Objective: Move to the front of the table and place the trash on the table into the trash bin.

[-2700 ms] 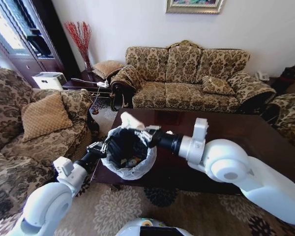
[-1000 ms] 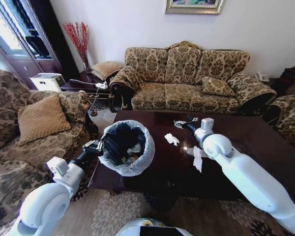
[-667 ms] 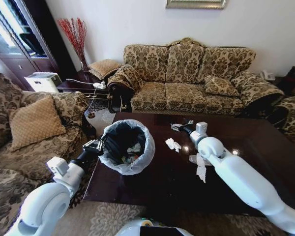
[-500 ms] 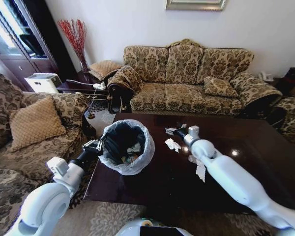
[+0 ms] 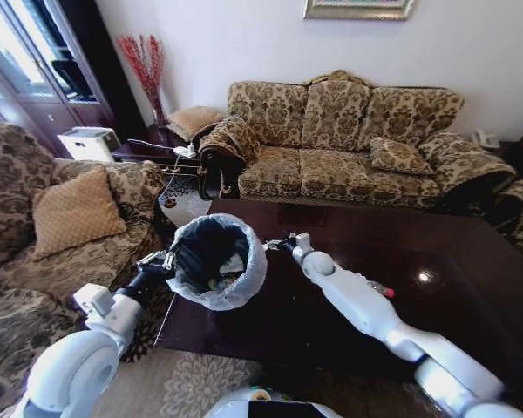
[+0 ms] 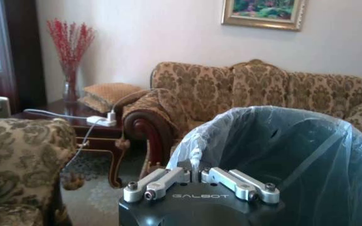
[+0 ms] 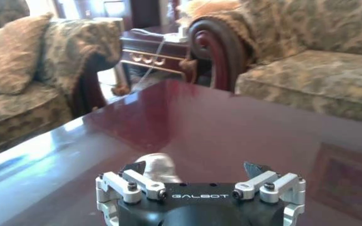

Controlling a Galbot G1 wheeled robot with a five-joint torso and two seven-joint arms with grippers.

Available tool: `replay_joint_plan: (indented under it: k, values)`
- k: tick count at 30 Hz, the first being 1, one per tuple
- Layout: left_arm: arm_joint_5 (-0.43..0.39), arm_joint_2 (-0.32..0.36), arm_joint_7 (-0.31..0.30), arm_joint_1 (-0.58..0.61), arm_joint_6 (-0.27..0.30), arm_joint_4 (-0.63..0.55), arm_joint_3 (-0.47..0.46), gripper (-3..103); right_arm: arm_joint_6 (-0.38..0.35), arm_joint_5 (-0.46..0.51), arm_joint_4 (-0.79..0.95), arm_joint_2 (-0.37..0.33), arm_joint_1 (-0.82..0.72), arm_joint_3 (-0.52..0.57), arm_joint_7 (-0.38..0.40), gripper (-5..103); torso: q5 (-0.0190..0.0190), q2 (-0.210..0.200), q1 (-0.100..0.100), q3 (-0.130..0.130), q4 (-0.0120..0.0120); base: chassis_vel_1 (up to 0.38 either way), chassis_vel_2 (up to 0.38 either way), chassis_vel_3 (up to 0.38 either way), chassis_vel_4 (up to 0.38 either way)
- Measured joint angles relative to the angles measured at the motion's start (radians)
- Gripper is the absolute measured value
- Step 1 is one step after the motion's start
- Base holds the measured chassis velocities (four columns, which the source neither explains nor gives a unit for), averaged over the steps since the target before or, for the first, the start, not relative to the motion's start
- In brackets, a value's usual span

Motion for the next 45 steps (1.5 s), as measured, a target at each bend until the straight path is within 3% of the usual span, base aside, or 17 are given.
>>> replay_joint_plan:
  k: [13, 19, 20, 23, 25, 29, 31, 34, 38, 45]
  values:
    - [0.02, -0.01, 0.0, 0.008, -0.026, -0.001, 0.011, 3, 0.045, -0.064, -0.2, 0.074, 0.046, 0.001, -0.075, 103, 0.0001, 0.0, 0.0, 0.0, -0.0006, 0.0, 0.0, 0.0, 0.0]
    - [0.019, -0.011, 0.001, 0.011, -0.027, -0.001, 0.007, 3, 0.055, -0.067, -0.221, 0.104, 0.047, -0.009, -0.105, 78, 0.0001, 0.0, 0.0, 0.0, -0.0004, 0.0, 0.0, 0.0, 0.0]
    - [0.019, -0.011, 0.001, 0.011, -0.027, -0.001, 0.007, 3, 0.055, -0.067, -0.221, 0.104, 0.047, -0.009, -0.105, 78, 0.0001, 0.0, 0.0, 0.0, -0.0004, 0.0, 0.0, 0.0, 0.0]
    - [0.019, -0.013, 0.002, 0.011, -0.027, -0.001, 0.007, 3, 0.056, -0.068, -0.218, 0.107, 0.04, -0.016, -0.104, 61, 0.0001, 0.0, 0.0, 0.0, -0.0005, 0.0, 0.0, 0.0, 0.0]
    - [0.019, -0.013, 0.002, 0.01, -0.026, -0.001, 0.008, 3, 0.056, -0.069, -0.216, 0.108, 0.037, -0.017, -0.102, 61, 0.0002, 0.0, 0.0, 0.0, -0.0004, 0.0, 0.0, 0.0, 0.0]
    - [0.017, -0.008, 0.003, 0.002, -0.026, -0.002, 0.011, 3, 0.056, -0.072, -0.195, 0.101, 0.023, -0.02, -0.09, 40, 0.0002, 0.0, 0.0, 0.0, -0.0004, 0.0, 0.0, 0.0, 0.0]
    - [0.016, -0.006, 0.004, -0.001, -0.026, -0.001, 0.012, 3, 0.056, -0.071, -0.19, 0.097, 0.021, -0.02, -0.085, 40, 0.0001, 0.0, 0.0, 0.0, -0.0003, 0.0, 0.0, 0.0, 0.0]
    - [0.014, -0.002, 0.004, -0.004, -0.025, -0.002, 0.013, 3, 0.058, -0.073, -0.164, 0.082, 0.01, -0.015, -0.049, 28, 0.0003, 0.0, 0.0, 0.0, -0.0003, 0.0, 0.0, 0.0, 0.0]
    - [0.013, -0.002, 0.005, -0.004, -0.025, -0.002, 0.014, 3, 0.058, -0.081, -0.102, 0.054, -0.007, -0.004, -0.013, 28, 0.0003, 0.0, 0.0, 0.0, -0.0005, 0.0, 0.0, 0.0, 0.0]
    - [0.014, -0.001, 0.018, -0.014, -0.023, -0.002, 0.026, 3, 0.058, -0.067, 0.08, -0.022, -0.029, 0.061, 0.052, 8, 0.0003, 0.0, 0.0, 0.0, -0.0005, 0.0, 0.0, 0.0, 0.0]
